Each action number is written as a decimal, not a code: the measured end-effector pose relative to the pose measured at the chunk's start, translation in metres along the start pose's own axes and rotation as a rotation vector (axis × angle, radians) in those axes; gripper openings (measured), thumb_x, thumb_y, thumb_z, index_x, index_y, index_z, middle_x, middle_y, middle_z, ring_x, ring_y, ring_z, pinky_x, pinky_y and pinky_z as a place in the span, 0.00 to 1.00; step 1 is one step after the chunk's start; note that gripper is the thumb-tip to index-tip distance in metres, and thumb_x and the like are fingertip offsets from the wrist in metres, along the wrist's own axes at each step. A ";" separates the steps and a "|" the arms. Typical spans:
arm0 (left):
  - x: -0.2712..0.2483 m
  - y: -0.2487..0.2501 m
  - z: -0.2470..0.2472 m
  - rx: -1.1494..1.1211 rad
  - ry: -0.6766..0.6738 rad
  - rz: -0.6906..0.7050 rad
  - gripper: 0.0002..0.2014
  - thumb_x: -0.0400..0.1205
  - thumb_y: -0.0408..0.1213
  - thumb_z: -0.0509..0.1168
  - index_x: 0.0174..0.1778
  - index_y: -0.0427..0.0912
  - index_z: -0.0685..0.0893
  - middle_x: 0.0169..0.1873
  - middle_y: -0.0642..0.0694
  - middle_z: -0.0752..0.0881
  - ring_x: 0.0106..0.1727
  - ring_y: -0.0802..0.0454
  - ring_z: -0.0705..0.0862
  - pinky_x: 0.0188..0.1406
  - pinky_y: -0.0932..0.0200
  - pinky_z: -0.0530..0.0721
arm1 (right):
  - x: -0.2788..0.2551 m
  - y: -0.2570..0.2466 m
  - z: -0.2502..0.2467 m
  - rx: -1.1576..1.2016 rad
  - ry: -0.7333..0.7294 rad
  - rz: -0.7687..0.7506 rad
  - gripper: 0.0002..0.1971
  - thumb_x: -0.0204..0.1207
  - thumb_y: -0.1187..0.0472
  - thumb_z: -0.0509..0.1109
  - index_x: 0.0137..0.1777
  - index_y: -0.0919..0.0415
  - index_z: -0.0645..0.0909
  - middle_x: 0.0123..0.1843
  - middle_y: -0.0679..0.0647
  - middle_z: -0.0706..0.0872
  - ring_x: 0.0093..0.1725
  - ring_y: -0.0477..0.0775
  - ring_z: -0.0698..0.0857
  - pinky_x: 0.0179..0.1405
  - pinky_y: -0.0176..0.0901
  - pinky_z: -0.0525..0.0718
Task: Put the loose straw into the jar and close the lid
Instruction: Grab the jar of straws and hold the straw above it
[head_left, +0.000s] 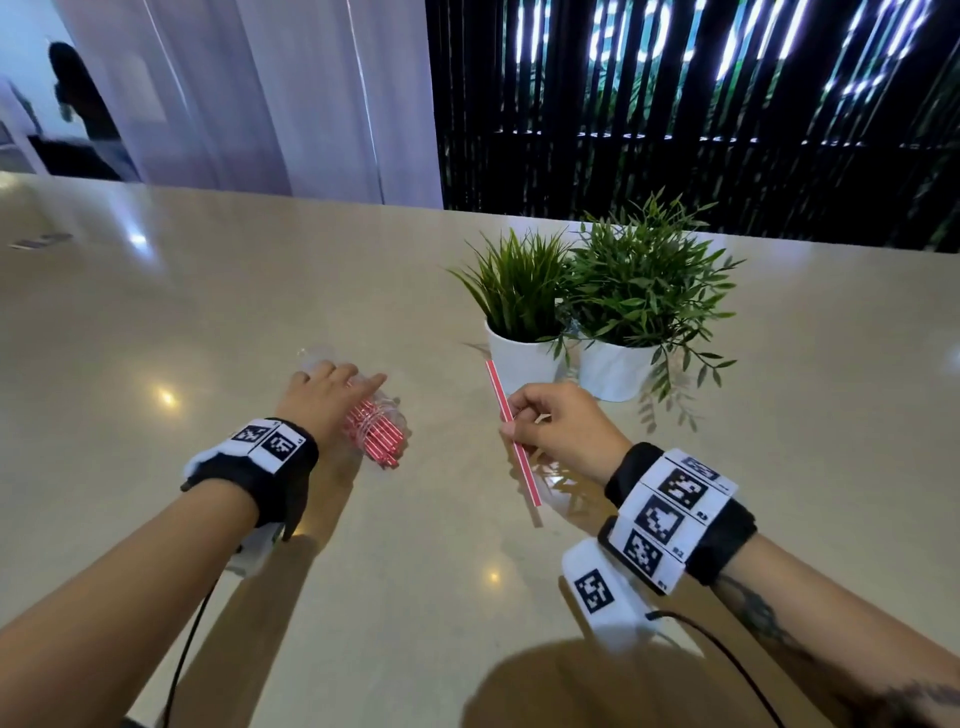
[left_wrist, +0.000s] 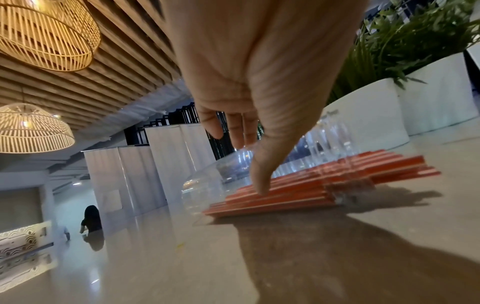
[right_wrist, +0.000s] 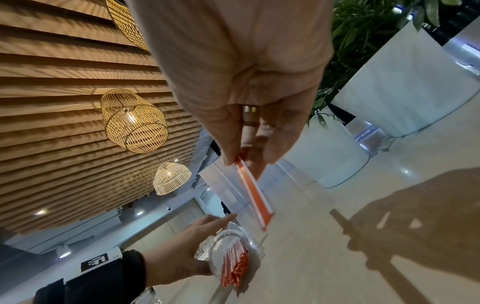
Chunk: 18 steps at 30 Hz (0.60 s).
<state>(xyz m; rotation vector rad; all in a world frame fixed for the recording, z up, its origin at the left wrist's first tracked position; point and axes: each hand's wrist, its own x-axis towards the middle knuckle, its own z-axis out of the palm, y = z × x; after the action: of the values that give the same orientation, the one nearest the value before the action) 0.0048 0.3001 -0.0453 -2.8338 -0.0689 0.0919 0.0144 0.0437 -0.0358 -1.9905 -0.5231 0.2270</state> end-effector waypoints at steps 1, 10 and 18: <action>0.001 0.001 0.000 -0.001 0.016 -0.002 0.36 0.78 0.41 0.63 0.79 0.56 0.52 0.75 0.40 0.65 0.75 0.41 0.64 0.70 0.44 0.69 | 0.000 0.002 -0.001 -0.015 0.004 0.000 0.07 0.73 0.70 0.69 0.37 0.59 0.78 0.28 0.53 0.76 0.21 0.39 0.80 0.22 0.31 0.79; 0.008 0.020 -0.009 -0.105 -0.030 0.044 0.37 0.57 0.62 0.73 0.60 0.54 0.72 0.64 0.48 0.77 0.64 0.46 0.73 0.61 0.44 0.69 | -0.005 0.003 -0.013 -0.038 0.037 0.011 0.02 0.75 0.70 0.67 0.45 0.68 0.80 0.35 0.63 0.78 0.18 0.32 0.80 0.18 0.27 0.76; -0.005 0.052 -0.029 -0.496 0.068 0.057 0.34 0.55 0.63 0.72 0.51 0.50 0.70 0.45 0.46 0.86 0.41 0.45 0.82 0.38 0.55 0.77 | -0.015 -0.022 -0.045 0.020 0.272 -0.153 0.04 0.75 0.68 0.67 0.41 0.60 0.78 0.34 0.54 0.80 0.26 0.37 0.83 0.23 0.29 0.79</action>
<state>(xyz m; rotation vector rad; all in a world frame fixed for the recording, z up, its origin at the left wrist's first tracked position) 0.0043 0.2414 -0.0335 -3.3319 0.0062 -0.0127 0.0122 0.0087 0.0037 -1.9131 -0.4915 -0.1309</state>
